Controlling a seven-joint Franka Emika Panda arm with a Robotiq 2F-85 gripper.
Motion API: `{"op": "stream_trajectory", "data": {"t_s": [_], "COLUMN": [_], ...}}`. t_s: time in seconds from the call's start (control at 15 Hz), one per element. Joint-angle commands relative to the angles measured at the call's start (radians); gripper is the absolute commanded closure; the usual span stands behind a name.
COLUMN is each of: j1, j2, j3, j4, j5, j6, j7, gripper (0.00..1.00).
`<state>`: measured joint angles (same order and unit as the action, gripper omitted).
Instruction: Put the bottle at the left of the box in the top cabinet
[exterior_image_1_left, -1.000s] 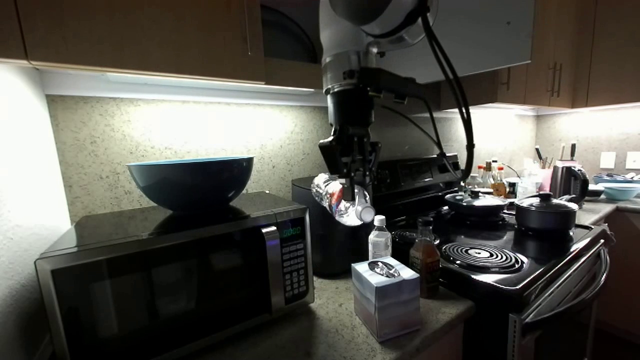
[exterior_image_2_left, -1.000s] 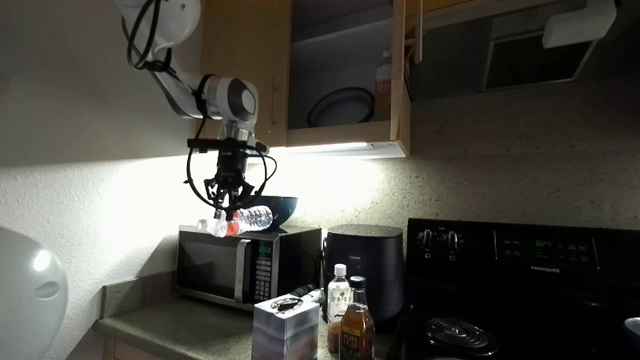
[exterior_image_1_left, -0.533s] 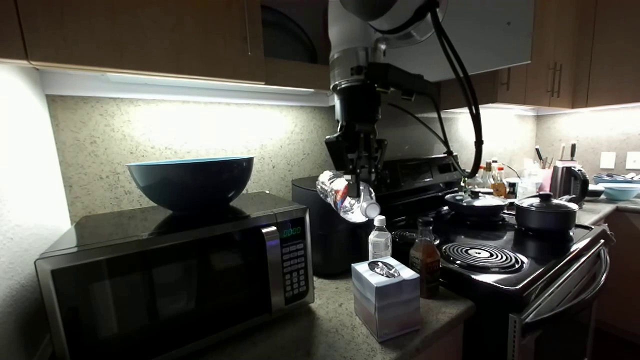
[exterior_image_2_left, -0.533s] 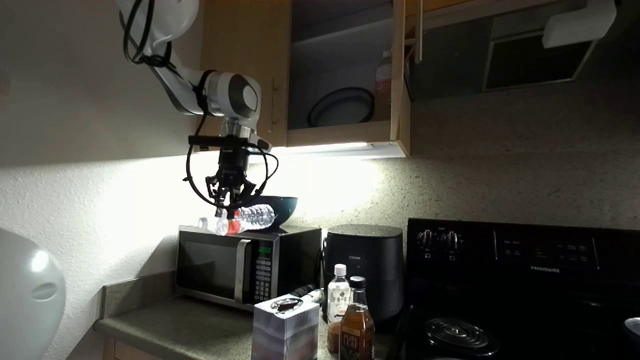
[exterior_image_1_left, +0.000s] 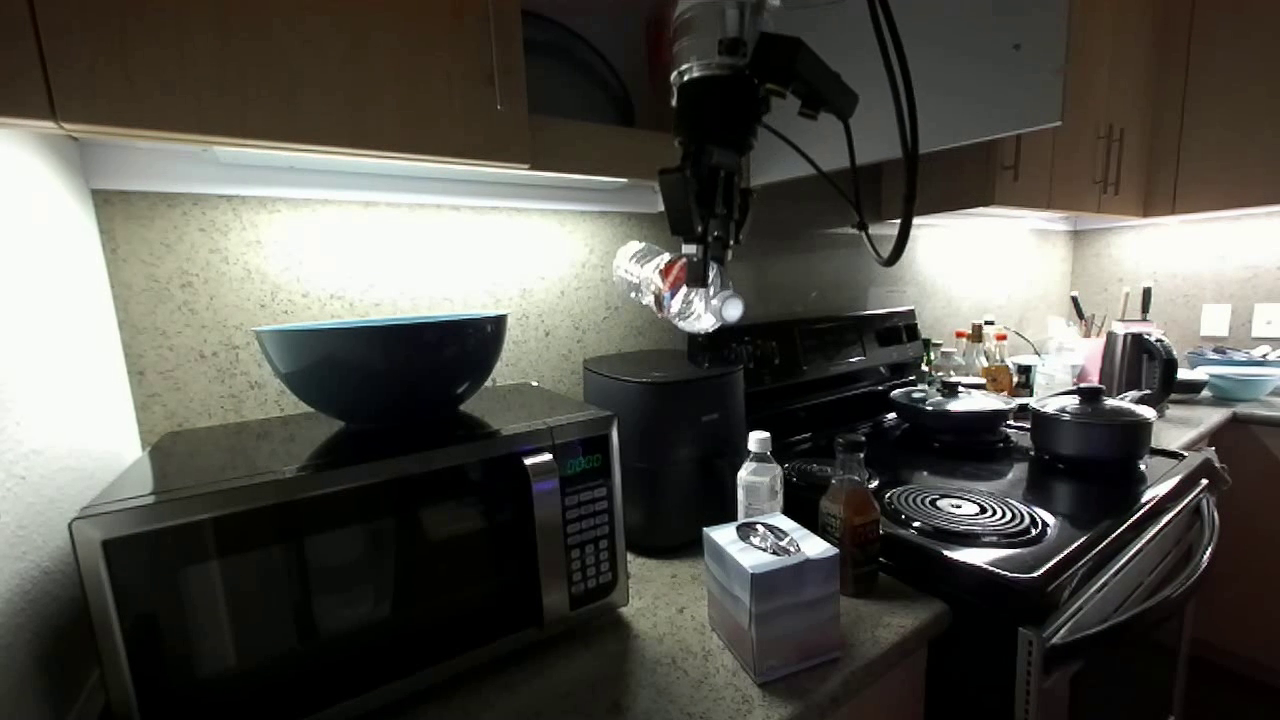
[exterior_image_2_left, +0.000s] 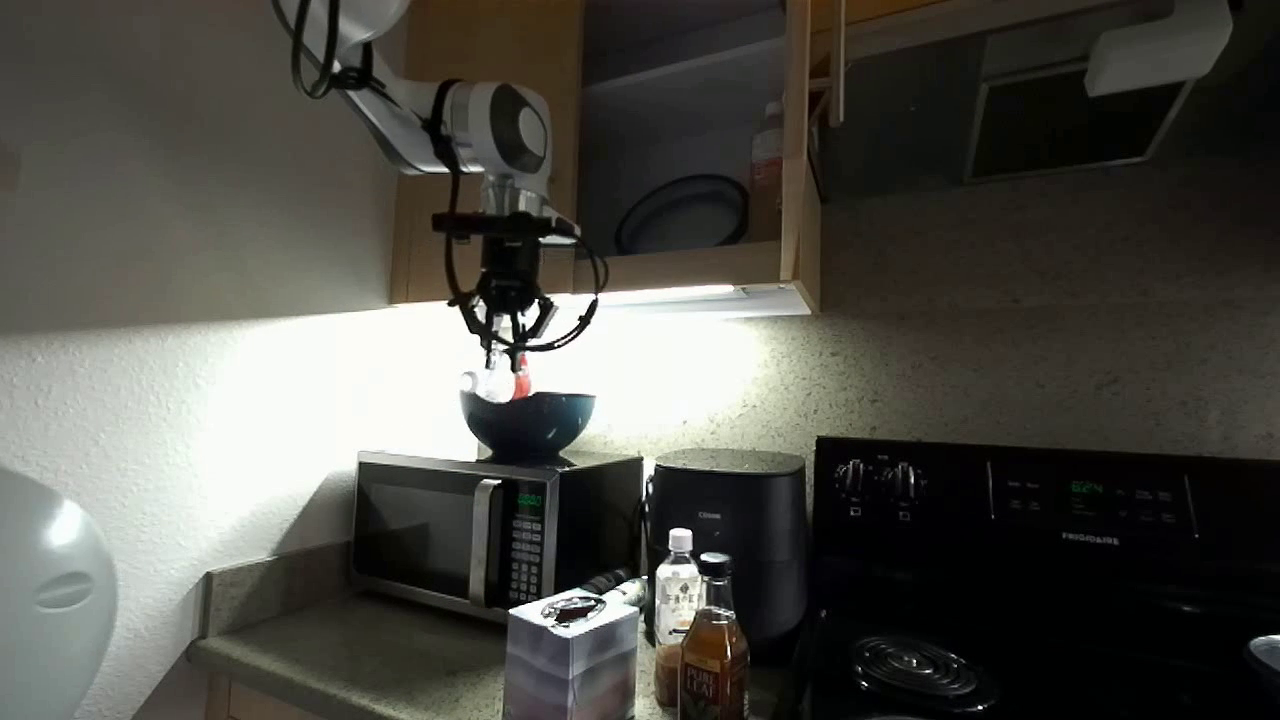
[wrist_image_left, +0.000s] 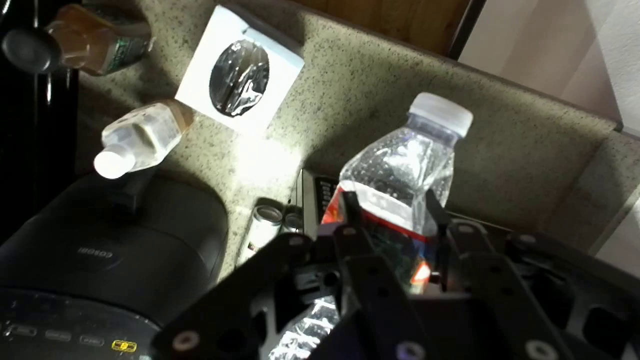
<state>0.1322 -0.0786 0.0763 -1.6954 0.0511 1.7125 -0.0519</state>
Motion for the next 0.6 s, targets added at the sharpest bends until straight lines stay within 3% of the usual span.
{"op": "stream_trajectory", "data": {"t_s": [0.0, 0.33, 0.4, 0.53], "j1": [-0.022, -0.021, -0.022, -0.014], "j2": [0.077, 0.1, 0.091, 0.093], "j3": [0.002, 0.005, 0.004, -0.005], "j4": [0.179, 0.25, 0.247, 0.245], "j5": [-0.074, -0.207, -0.17, -0.181], "j6": [-0.071, 0.001, -0.017, -0.012], "j7": [-0.062, 0.012, -0.019, -0.012], "gripper": [0.92, 0.92, 0.7, 0.7]}}
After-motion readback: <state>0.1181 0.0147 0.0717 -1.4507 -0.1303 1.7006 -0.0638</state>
